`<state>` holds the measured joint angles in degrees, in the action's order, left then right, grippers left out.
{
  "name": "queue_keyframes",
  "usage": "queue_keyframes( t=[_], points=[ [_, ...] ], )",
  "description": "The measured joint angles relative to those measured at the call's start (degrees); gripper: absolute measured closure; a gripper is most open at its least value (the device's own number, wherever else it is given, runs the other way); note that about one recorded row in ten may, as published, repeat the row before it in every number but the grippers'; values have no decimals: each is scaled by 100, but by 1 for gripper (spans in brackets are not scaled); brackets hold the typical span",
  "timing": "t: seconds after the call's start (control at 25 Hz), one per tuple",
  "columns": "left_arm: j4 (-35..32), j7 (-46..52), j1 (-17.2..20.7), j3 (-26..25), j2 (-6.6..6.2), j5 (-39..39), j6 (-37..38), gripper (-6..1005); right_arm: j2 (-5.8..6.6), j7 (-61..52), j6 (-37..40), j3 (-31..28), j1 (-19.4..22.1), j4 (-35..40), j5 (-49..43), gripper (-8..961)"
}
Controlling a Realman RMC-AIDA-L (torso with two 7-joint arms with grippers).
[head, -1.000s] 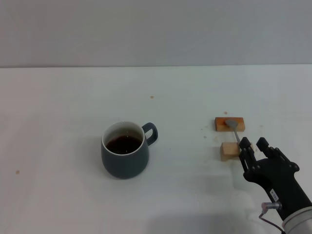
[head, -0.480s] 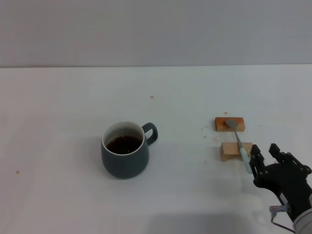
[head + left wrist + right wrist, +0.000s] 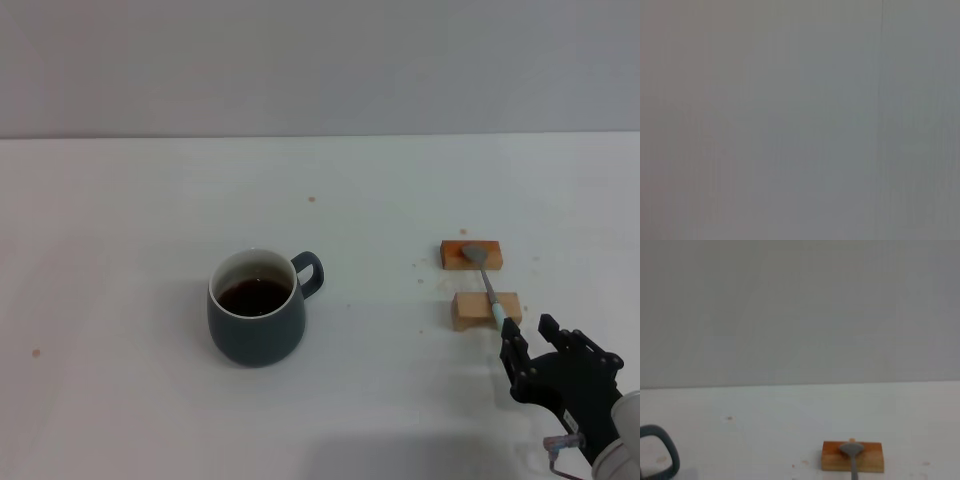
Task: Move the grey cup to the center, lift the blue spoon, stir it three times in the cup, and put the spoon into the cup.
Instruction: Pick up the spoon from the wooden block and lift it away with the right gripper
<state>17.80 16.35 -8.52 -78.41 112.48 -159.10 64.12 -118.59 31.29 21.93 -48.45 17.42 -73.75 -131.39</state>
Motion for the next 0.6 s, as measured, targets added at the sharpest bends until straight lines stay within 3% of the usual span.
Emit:
queue_keyframes(
  t=[0.6],
  points=[
    [58, -2, 17, 2, 11, -8, -6, 1001, 11, 14, -157, 1, -10, -13, -103, 610]
  ],
)
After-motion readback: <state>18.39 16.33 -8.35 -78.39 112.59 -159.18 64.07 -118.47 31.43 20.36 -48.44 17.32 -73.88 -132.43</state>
